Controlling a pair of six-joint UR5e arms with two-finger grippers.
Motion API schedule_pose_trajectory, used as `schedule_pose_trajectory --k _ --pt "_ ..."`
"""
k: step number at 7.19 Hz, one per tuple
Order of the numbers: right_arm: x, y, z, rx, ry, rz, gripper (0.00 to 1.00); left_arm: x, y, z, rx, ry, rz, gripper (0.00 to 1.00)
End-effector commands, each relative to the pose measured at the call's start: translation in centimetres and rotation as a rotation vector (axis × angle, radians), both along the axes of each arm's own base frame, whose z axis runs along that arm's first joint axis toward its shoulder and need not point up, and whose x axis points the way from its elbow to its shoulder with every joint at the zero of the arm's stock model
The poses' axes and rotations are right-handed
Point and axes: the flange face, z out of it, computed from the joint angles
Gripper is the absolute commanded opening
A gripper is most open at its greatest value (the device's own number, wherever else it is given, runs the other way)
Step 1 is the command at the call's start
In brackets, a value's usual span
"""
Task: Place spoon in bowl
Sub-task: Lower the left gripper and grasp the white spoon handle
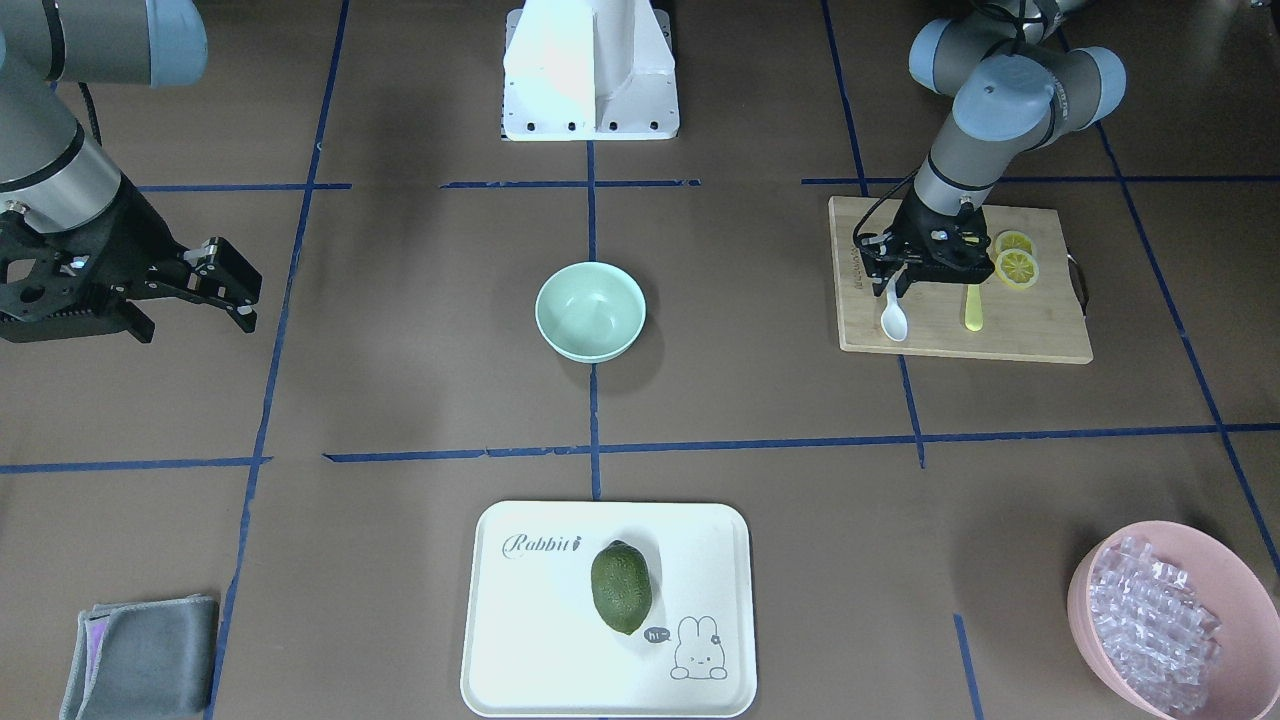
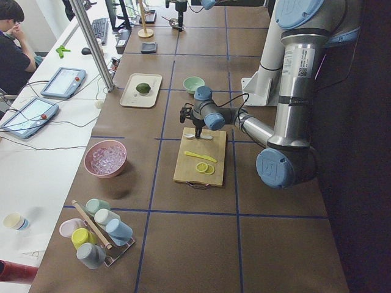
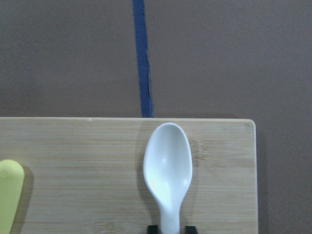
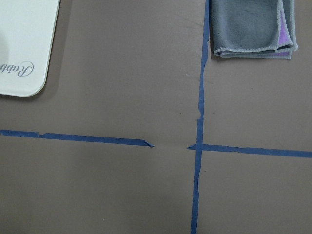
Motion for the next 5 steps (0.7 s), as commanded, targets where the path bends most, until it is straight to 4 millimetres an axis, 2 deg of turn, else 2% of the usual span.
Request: schedule_pose_trajectory --k 1,2,4,5 --pt "0.0 0.0 -0.2 0.001 -0.002 0.002 1.00 -0.3 0.0 -0.5 -0.003 0.010 0.001 0.02" --pt "0.0 -0.1 -0.3 0.001 -0.003 0.003 1.00 -1.2 0.5 -2.1 -0.022 0.031 0.018 0.00" --pt "0.1 0.0 -0.5 0.004 -0.011 0.001 1.00 -1.9 1.1 -8.7 -0.053 0.043 0.024 0.00" --pt "0.3 0.1 -0.5 -0.007 -0.025 -0.005 1.00 0.4 0.0 -14.8 -0.144 0.111 -0.031 0.00"
